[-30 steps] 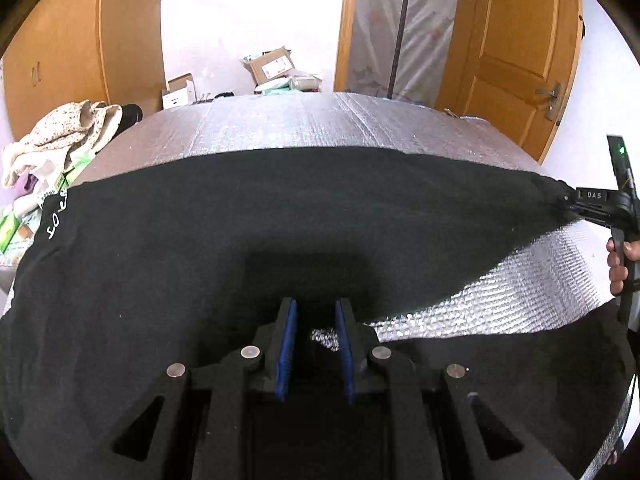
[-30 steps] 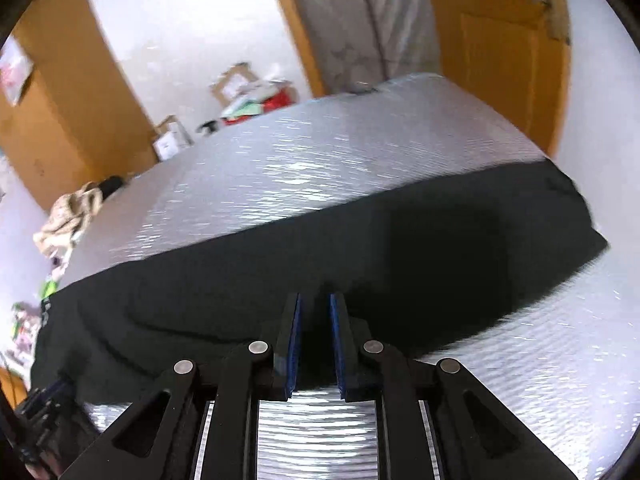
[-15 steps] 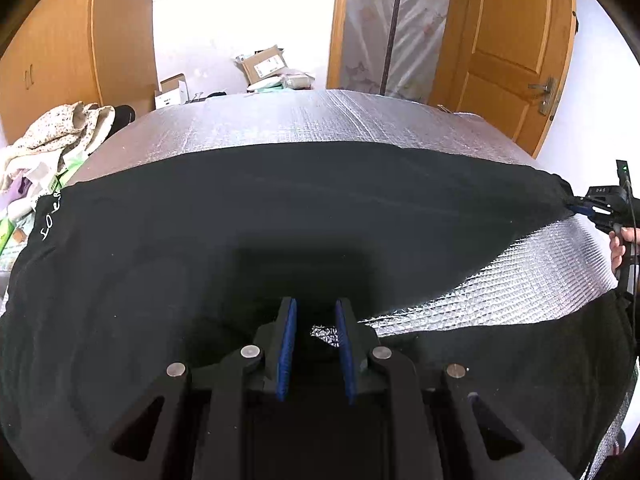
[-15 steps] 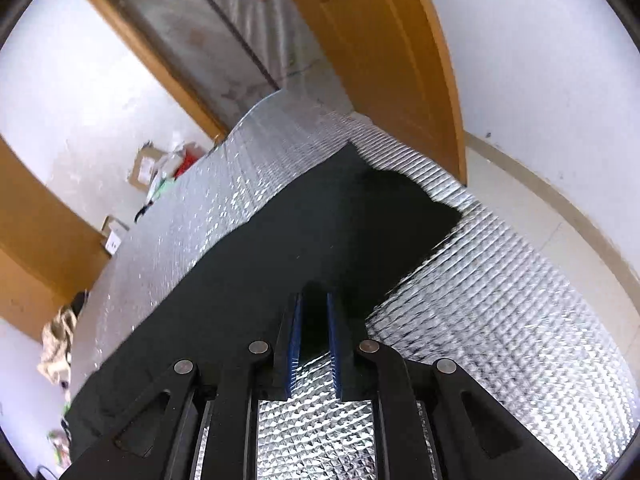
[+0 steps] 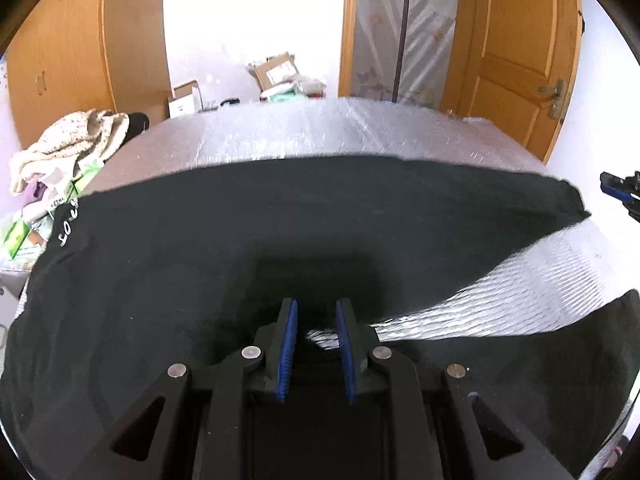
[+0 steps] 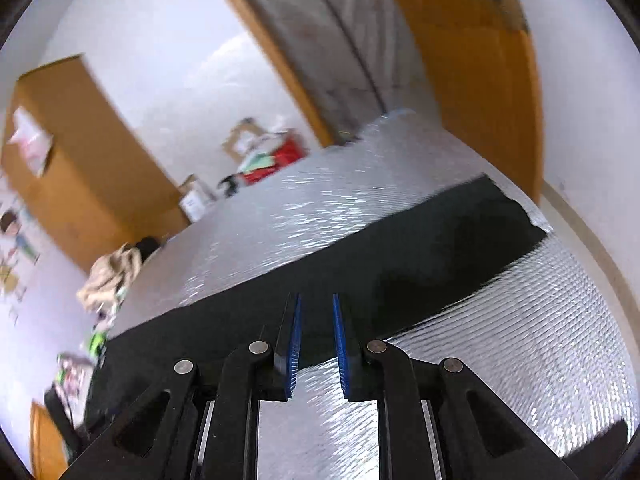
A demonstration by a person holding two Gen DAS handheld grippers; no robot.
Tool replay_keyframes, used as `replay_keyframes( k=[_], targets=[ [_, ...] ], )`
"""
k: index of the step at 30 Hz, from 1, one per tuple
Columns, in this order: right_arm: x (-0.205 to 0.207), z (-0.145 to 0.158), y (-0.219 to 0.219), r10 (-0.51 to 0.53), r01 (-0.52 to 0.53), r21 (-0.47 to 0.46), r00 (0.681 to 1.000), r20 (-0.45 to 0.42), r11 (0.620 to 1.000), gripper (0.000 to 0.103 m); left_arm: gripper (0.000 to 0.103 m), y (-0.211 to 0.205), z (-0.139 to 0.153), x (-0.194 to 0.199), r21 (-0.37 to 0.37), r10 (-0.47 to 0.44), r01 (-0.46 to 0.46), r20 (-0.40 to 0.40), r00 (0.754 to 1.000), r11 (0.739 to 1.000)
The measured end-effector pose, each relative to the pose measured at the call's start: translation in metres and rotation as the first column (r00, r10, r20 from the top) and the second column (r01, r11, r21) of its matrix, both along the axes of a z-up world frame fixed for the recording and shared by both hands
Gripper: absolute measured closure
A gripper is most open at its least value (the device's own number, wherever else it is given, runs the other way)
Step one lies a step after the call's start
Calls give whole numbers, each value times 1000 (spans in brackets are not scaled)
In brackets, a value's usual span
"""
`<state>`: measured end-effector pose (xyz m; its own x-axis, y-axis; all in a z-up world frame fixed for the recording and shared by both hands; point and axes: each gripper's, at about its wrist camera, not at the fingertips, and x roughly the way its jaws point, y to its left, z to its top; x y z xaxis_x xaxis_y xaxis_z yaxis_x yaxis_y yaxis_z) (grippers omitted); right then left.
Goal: Fold clothes
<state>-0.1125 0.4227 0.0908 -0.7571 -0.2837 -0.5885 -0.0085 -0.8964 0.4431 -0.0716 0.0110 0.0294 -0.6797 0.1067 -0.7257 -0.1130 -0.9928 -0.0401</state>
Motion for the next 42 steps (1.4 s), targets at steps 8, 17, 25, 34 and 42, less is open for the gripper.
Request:
replay_keyframes(
  k=[8,17,25,34,42],
  targets=[
    [62,43,-53,178,-171,88,981,-80,981,86,83,4,34,24,-9,39,-40,-84,996,999],
    [119,81,-59,238,-210,204,964,-122,956,86,83,-10,47,46,-12,59,-61,-118,991,998],
    [147,70,-72,220,-187,223,966,-134,957,86,83,-9,51,64,-28,58,-62,-133,989,998],
    [129,1,-144,250,-219,290,965,-75,932,86,83,-12,40,63,-13,88,-90,-112,990,996],
    [89,-28,-180,355,-331,304,934,-27,893,86,83,-31,21,48,33,127,-125,-54,990,992]
  ],
)
